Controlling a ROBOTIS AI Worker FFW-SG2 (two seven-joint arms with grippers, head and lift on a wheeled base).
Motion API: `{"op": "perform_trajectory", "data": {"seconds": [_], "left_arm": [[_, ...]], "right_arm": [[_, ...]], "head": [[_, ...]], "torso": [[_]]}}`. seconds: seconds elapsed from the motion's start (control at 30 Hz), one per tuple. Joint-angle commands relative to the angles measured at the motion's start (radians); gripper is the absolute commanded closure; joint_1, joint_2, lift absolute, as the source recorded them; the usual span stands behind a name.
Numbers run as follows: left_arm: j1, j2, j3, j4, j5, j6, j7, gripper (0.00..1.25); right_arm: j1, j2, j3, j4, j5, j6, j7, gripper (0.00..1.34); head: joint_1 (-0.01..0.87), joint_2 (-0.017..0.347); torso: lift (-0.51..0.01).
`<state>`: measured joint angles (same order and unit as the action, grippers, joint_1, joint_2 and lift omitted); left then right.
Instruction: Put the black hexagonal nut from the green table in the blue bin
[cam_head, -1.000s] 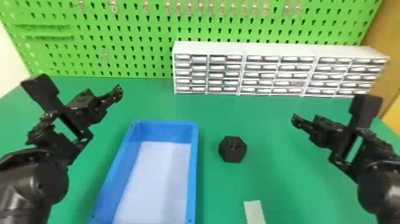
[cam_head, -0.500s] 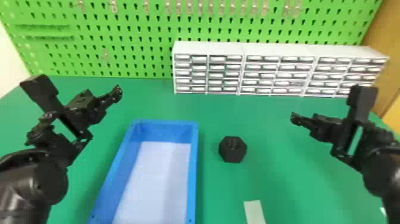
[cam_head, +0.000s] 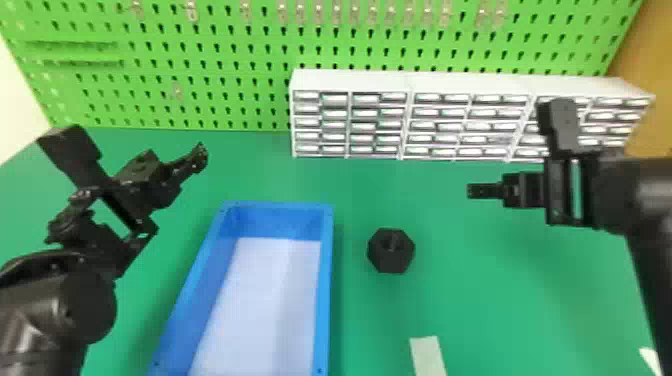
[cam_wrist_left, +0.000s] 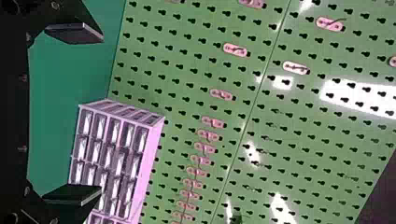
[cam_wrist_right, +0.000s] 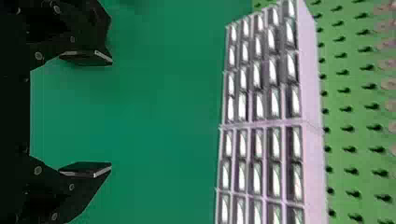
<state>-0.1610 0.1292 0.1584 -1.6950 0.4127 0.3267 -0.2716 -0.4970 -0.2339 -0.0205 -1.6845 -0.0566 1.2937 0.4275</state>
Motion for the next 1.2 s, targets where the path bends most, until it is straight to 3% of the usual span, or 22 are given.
{"op": "perform_trajectory", "data": {"seconds": [0.0, 0.13, 0.27, 0.4, 0.7, 1.17], "left_arm": [[0.000, 0.001, -0.007, 0.000, 0.000, 0.000, 0.000, 0.14], [0.000, 0.003, -0.014, 0.000, -0.002, 0.000, 0.000, 0.14], [0.000, 0.003, -0.016, 0.002, -0.002, 0.000, 0.000, 0.14], [0.001, 0.004, -0.022, 0.002, 0.003, 0.000, 0.000, 0.14], [0.008, 0.004, -0.023, 0.000, 0.009, 0.002, 0.000, 0.14], [0.001, 0.004, -0.030, 0.000, 0.012, 0.002, 0.000, 0.14]], "right_arm": [[-0.046, 0.007, 0.063, 0.049, 0.073, 0.056, 0.047, 0.46], [-0.061, 0.042, 0.076, 0.097, 0.150, 0.058, 0.083, 0.46], [-0.087, 0.070, 0.103, 0.151, 0.305, 0.041, 0.194, 0.46], [-0.112, 0.071, 0.105, 0.232, 0.307, -0.017, 0.226, 0.46], [-0.120, 0.093, 0.045, 0.345, 0.304, -0.122, 0.226, 0.46], [-0.114, 0.140, 0.073, 0.405, 0.251, -0.248, 0.226, 0.46]], "head": [[0.666, 0.032], [0.666, 0.032], [0.666, 0.032], [0.666, 0.032], [0.666, 0.032], [0.666, 0.032]], "torso": [[-0.100], [-0.100], [-0.100], [-0.100], [-0.100], [-0.100]]}}
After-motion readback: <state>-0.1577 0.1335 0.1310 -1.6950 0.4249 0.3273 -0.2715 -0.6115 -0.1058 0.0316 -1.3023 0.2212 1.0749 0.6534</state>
